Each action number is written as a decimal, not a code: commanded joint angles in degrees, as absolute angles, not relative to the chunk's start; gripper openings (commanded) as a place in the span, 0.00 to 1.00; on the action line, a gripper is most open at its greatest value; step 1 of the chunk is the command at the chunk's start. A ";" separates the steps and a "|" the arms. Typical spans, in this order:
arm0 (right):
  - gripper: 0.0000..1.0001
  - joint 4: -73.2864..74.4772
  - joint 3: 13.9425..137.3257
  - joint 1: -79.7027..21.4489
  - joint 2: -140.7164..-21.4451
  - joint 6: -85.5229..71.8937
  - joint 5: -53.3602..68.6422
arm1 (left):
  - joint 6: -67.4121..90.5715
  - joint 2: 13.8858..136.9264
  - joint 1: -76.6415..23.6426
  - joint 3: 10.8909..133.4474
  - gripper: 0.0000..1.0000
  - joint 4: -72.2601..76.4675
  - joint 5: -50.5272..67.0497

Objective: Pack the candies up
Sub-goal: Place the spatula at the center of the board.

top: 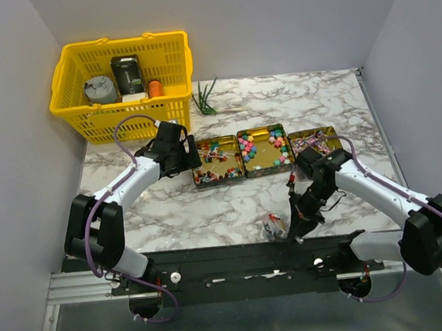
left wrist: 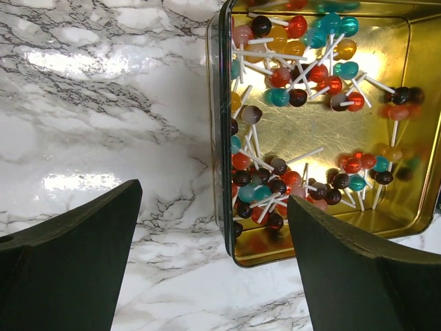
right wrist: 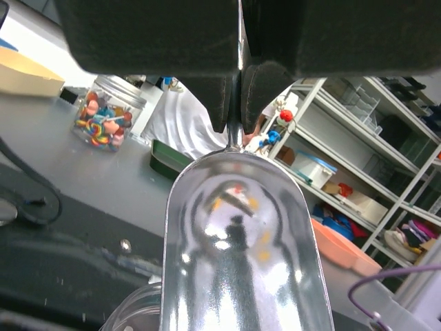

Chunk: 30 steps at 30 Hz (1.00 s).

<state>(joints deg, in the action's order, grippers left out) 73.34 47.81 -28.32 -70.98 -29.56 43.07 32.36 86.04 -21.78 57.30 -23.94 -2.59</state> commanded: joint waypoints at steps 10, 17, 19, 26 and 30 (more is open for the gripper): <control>0.01 61.26 53.09 -24.52 -79.10 -32.17 40.77 | 31.64 85.08 -21.71 58.18 0.99 -25.05 -4.66; 0.01 62.93 48.87 -24.43 -73.05 -36.81 47.36 | 31.73 84.73 -21.71 58.10 0.99 -25.05 -5.27; 0.01 62.84 47.82 -24.43 -70.76 -38.58 49.64 | 31.73 84.81 -21.71 58.18 0.99 -25.05 -5.36; 0.01 61.17 47.46 -23.91 -66.27 -45.52 53.17 | 31.64 84.73 -21.71 58.18 0.99 -25.05 -5.45; 0.01 60.65 45.98 -23.47 -65.04 -48.15 55.10 | 31.64 84.64 -21.71 58.18 0.99 -25.22 -5.45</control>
